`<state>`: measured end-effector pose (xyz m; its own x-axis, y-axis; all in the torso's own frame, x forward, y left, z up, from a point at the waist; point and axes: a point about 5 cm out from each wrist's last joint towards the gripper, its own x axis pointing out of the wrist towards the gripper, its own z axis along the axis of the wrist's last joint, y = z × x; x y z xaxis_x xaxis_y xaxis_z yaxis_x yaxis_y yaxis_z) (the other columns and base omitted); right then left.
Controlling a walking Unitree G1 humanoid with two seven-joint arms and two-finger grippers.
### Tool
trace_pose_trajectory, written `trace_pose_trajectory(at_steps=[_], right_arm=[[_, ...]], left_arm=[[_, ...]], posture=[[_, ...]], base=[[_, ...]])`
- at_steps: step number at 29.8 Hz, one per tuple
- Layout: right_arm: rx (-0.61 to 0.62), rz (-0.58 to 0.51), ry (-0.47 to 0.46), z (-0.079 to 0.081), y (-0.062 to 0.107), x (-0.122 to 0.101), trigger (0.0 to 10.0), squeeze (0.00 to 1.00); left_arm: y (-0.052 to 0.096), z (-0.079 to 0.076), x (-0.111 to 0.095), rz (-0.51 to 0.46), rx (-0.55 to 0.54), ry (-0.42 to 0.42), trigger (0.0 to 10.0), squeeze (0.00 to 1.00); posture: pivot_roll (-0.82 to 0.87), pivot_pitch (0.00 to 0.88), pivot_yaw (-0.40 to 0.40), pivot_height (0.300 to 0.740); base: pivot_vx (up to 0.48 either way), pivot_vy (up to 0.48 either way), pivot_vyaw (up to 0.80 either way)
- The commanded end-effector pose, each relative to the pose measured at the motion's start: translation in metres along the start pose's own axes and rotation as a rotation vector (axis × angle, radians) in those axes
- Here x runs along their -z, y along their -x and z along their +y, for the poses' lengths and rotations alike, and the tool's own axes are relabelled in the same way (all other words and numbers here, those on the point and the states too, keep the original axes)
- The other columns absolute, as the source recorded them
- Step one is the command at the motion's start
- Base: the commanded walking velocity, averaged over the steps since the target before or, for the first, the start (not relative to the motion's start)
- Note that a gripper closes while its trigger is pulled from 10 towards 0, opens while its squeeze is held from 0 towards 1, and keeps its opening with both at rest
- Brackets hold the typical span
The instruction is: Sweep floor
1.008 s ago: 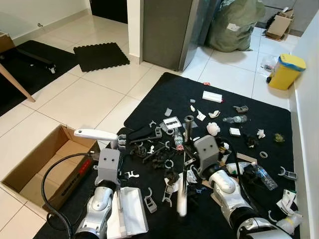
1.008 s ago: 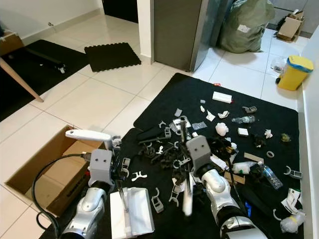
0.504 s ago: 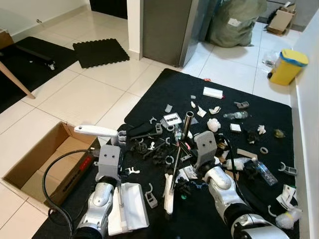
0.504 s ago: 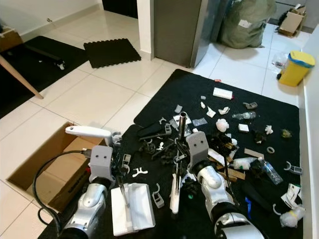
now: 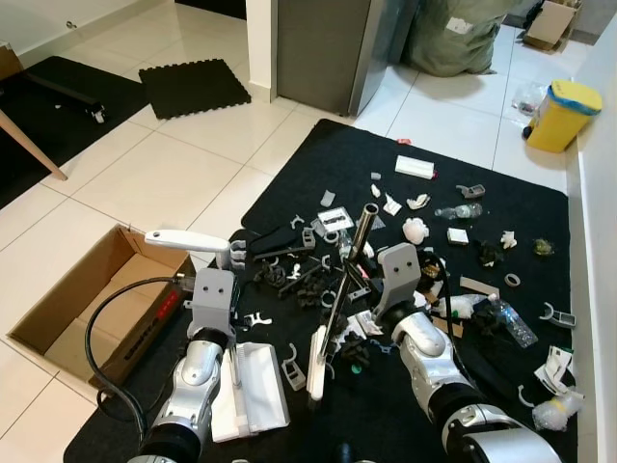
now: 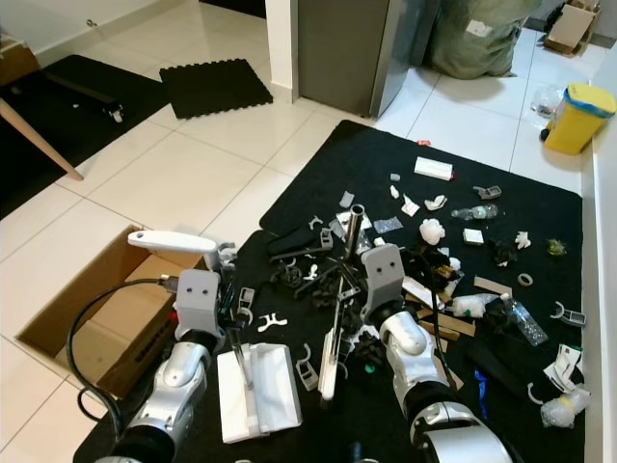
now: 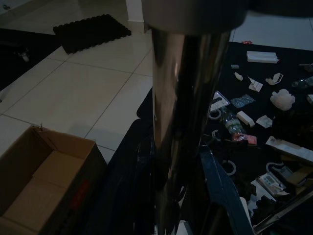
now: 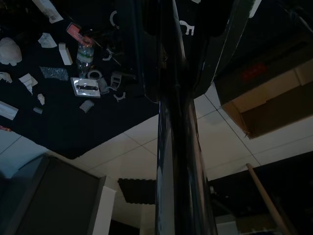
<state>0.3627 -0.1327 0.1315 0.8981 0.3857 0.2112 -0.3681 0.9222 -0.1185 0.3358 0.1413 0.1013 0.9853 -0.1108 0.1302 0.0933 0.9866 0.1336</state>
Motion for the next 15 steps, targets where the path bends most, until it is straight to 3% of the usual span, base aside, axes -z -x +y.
trace_pose_trajectory(at_steps=[1, 15], right_arm=[[0.004, -0.025, -0.002, -0.0009, -0.0021, -0.0048, 10.0, 0.0], [0.004, -0.031, -0.006, -0.0011, -0.0022, -0.0056, 10.0, 0.0]], left_arm=[[0.0057, 0.0005, 0.0093, 0.034, 0.004, -0.009, 10.0, 0.0], [0.0052, 0.0, 0.0094, 0.032, 0.003, -0.007, 10.0, 0.0]], posture=[[0.1, 0.235, -0.01, 0.74], [0.09, 0.235, -0.011, 0.74]], base=[[0.0, 0.0, 0.0], [0.0, 0.0, 0.0]])
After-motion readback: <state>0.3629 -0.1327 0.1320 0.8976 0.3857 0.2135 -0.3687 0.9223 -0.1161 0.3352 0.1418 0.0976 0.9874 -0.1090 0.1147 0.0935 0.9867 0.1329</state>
